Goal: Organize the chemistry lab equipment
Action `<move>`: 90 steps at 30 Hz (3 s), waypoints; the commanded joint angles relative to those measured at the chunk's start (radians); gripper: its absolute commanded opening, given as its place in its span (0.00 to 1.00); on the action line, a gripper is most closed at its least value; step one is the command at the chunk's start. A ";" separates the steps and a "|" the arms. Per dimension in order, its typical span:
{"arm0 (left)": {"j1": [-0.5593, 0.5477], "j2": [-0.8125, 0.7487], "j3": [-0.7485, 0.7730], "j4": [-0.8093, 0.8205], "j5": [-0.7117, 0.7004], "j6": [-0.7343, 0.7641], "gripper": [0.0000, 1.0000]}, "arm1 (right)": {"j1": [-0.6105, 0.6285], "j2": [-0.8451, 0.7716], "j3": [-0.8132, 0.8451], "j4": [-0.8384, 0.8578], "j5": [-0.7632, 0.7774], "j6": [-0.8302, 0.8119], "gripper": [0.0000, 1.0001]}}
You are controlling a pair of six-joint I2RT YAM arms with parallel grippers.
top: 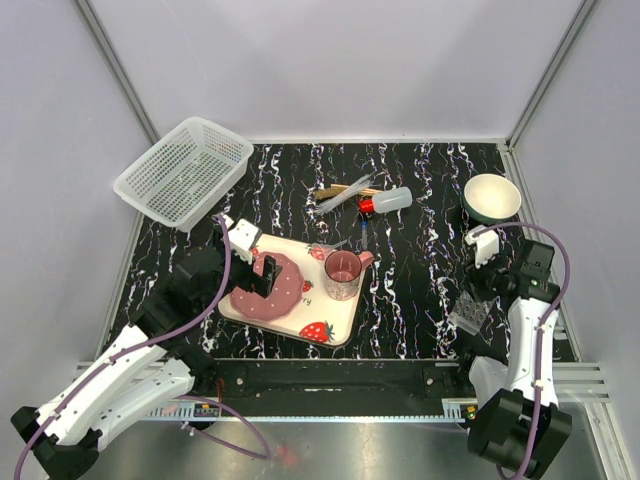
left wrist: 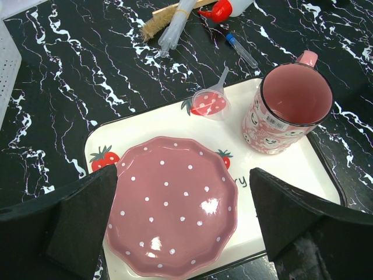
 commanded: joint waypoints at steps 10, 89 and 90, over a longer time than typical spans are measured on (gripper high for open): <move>0.015 0.011 0.004 0.026 -0.002 0.015 0.99 | -0.003 0.271 0.465 -0.488 -0.106 -0.166 0.64; 0.024 0.006 0.004 0.013 0.025 0.013 0.99 | 0.371 0.554 0.453 -0.335 0.437 0.108 0.22; 0.023 0.003 0.004 0.013 0.025 0.013 0.99 | 0.371 0.531 0.444 -0.322 0.436 0.107 0.22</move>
